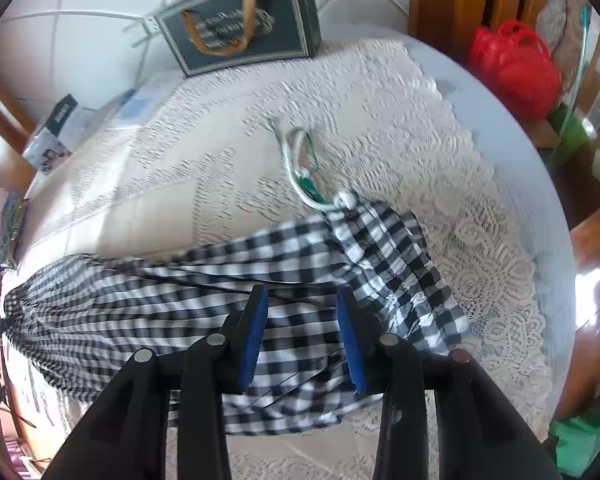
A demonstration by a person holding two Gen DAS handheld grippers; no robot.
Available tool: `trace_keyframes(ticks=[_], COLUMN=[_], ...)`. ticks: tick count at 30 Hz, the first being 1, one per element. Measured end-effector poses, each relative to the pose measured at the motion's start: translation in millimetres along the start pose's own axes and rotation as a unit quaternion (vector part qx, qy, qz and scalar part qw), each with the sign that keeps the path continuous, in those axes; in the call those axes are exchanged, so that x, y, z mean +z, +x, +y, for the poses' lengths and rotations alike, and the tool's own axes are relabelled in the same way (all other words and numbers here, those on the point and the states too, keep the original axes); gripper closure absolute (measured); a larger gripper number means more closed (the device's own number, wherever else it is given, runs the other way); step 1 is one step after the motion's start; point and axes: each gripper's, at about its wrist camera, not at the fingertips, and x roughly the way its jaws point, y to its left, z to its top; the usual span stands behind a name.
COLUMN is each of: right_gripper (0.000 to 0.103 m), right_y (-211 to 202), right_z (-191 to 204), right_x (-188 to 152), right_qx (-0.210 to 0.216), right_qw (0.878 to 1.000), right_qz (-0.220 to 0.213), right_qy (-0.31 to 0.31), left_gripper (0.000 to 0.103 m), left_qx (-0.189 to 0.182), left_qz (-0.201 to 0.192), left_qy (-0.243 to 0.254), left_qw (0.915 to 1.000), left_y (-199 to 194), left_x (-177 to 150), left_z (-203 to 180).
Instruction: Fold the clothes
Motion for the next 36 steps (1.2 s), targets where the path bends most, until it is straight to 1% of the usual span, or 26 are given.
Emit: trace_keyframes(ticks=[2,3,4,6,7,9,11,12,14,15,16,17,18,20,22,24,25,27,28,29,33,35,36], right_gripper=[0.068,0.070,0.076,0.079,0.079,0.076,0.076,0.074,0.065,0.054,0.042,0.038,0.034,0.033,0.033,0.033,0.033,0.033,0.033,0.033,0.033,0.033,0.033], right_y=[18,27,35,43,39,23,4,-5,-15,-16,-13,-9,-3,11,19,23,24,27,28,28,29,31,31], right_z=[-18,-29,-38,-52,-51,-41,-29,-24,-21,-20,-20,-21,-23,-27,-34,-44,-48,-53,-54,-54,-54,-55,-54], right_x=[0,-1,-3,-9,-9,-6,1,6,18,26,33,40,48,65,77,86,88,91,91,91,87,84,81], right_qx=[-0.022,-0.033,-0.035,-0.025,-0.022,-0.009,0.009,0.018,0.038,0.052,0.056,0.059,0.061,0.071,0.099,0.130,0.140,0.159,0.166,0.169,0.178,0.179,0.181], right_qw=[0.999,0.998,0.997,0.995,0.995,0.997,1.000,1.000,0.998,0.996,0.994,0.992,0.988,0.979,0.967,0.950,0.943,0.930,0.922,0.917,0.899,0.893,0.885], right_qz=[0.019,0.031,0.044,0.061,0.059,0.048,0.024,0.012,-0.005,-0.009,-0.008,-0.007,-0.006,-0.002,-0.006,-0.004,0.001,0.019,0.024,0.027,0.028,0.032,0.033], right_qy=[0.021,0.035,0.052,0.080,0.081,0.057,0.006,-0.016,-0.049,-0.073,-0.093,-0.114,-0.139,-0.189,-0.236,-0.284,-0.301,-0.330,-0.348,-0.359,-0.399,-0.413,-0.429], left_gripper=[0.004,0.001,0.000,0.000,0.000,0.000,0.000,0.000,0.000,0.000,0.000,0.000,0.000,0.000,0.000,0.000,0.000,0.000,0.000,0.000,0.000,0.000,0.000], left_qx=[0.019,0.018,0.015,-0.017,-0.031,-0.020,-0.001,0.000,0.006,0.007,0.004,-0.001,-0.005,-0.012,-0.005,-0.002,-0.007,-0.030,-0.034,-0.034,-0.036,-0.040,-0.038], left_qz=[0.026,0.031,0.036,0.040,0.041,0.030,0.007,-0.004,-0.034,-0.049,-0.066,-0.075,-0.083,-0.096,-0.093,-0.083,-0.077,-0.059,-0.054,-0.048,-0.041,-0.038,-0.038], left_qy=[-0.005,-0.013,-0.023,-0.060,-0.077,-0.072,-0.079,-0.084,-0.098,-0.105,-0.114,-0.122,-0.131,-0.149,-0.158,-0.175,-0.186,-0.211,-0.214,-0.212,-0.203,-0.198,-0.198], left_qw=[0.9995,0.9993,0.9990,0.9972,0.9957,0.9967,0.9969,0.9965,0.9946,0.9932,0.9913,0.9897,0.9879,0.9841,0.9831,0.9810,0.9796,0.9752,0.9747,0.9755,0.9778,0.9786,0.9787], left_y=[20,27,34,36,37,29,7,-4,-34,-47,-59,-67,-74,-89,-95,-100,-100,-101,-100,-102,-106,-102,-103], left_x=[-9,-13,-16,-20,-21,-21,-21,-22,-25,-27,-29,-32,-37,-48,-63,-78,-80,-94,-97,-102,-111,-116,-119], left_z=[6,9,13,24,29,24,11,3,-23,-38,-55,-69,-92,-138,-185,-242,-262,-310,-325,-351,-414,-438,-450])
